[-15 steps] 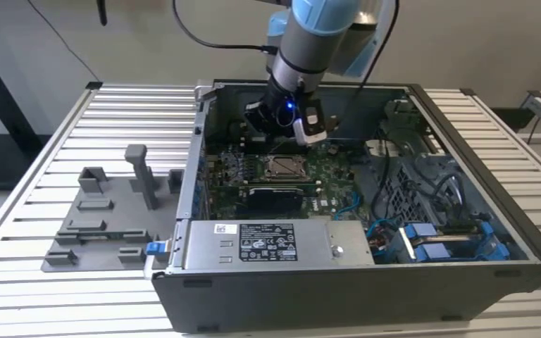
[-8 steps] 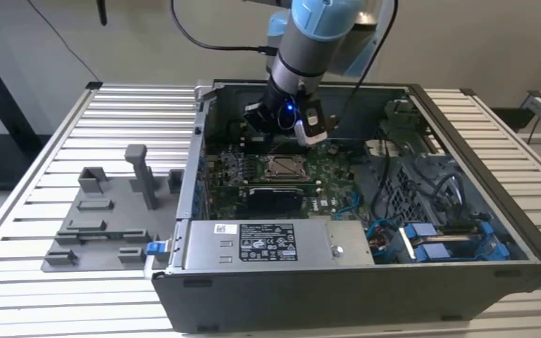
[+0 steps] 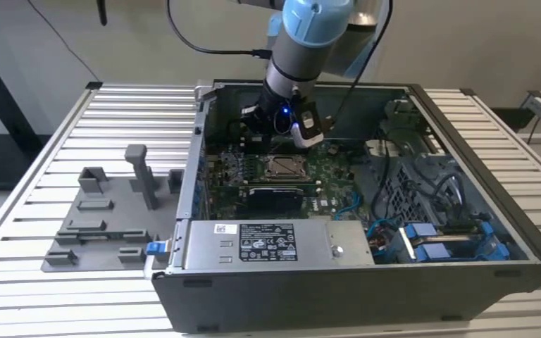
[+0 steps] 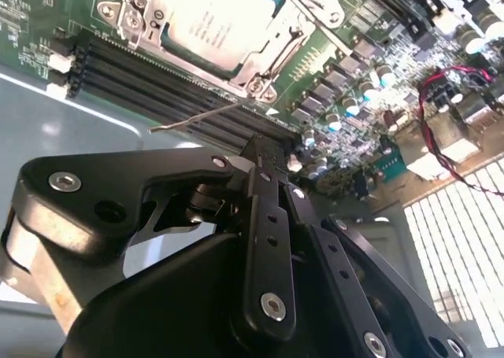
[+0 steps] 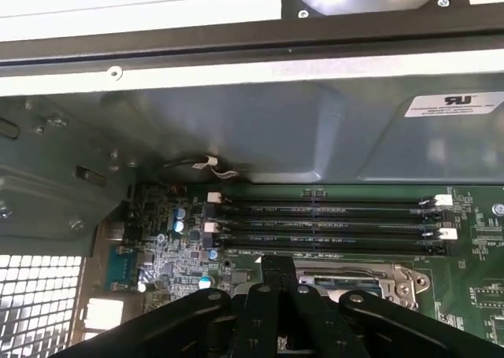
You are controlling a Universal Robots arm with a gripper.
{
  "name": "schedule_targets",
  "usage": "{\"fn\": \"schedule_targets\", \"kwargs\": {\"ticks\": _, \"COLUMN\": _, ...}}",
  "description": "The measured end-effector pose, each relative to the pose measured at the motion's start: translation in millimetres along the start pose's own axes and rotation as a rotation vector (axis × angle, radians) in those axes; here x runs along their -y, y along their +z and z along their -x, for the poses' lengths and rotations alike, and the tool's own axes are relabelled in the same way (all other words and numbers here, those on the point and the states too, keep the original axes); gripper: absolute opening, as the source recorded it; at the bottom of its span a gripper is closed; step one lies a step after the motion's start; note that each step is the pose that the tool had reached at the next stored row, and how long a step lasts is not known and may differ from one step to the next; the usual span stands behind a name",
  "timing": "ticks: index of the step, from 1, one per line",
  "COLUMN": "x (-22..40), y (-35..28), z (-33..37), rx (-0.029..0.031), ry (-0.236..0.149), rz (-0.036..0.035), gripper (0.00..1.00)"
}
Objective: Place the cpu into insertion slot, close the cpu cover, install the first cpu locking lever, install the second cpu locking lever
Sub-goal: 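Install the first cpu locking lever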
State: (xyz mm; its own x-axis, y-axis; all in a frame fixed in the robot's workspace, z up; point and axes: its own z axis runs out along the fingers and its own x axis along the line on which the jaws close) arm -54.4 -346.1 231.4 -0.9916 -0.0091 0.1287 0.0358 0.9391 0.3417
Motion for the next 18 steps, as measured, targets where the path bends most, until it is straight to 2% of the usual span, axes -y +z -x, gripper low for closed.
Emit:
{"fn": "schedule_targets", "kwargs": {"ticks": 2, "x": 0.5, "y": 1.5, "z": -0.3, "rx": 0.0164, "ry": -0.006, "rz": 0.0020, "gripper": 0.11}}
{"fn": "schedule_targets", "kwargs": {"ticks": 4, "x": 1.3, "y": 3.7, "z": -1.3, "rx": 0.0255, "ry": -0.010, "rz": 0.0027, "gripper": 0.11}}
{"fn": "schedule_targets", "kwargs": {"ticks": 8, "x": 1.7, "y": 4.8, "z": -1.4, "rx": 0.0269, "ry": -0.010, "rz": 0.0031, "gripper": 0.11}}
{"fn": "schedule_targets", "kwargs": {"ticks": 10, "x": 2.7, "y": 7.5, "z": -1.1, "rx": 0.0270, "ry": -0.011, "rz": 0.0061, "gripper": 0.11}}
{"fn": "schedule_targets", "kwargs": {"ticks": 16, "x": 4.8, "y": 14.1, "z": -1.2, "rx": 0.0270, "ry": -0.014, "rz": 0.0322, "gripper": 0.11}}
{"fn": "schedule_targets", "kwargs": {"ticks": 18, "x": 5.7, "y": 16.9, "z": -1.2, "rx": 0.0279, "ry": -0.015, "rz": 0.0384, "gripper": 0.11}}
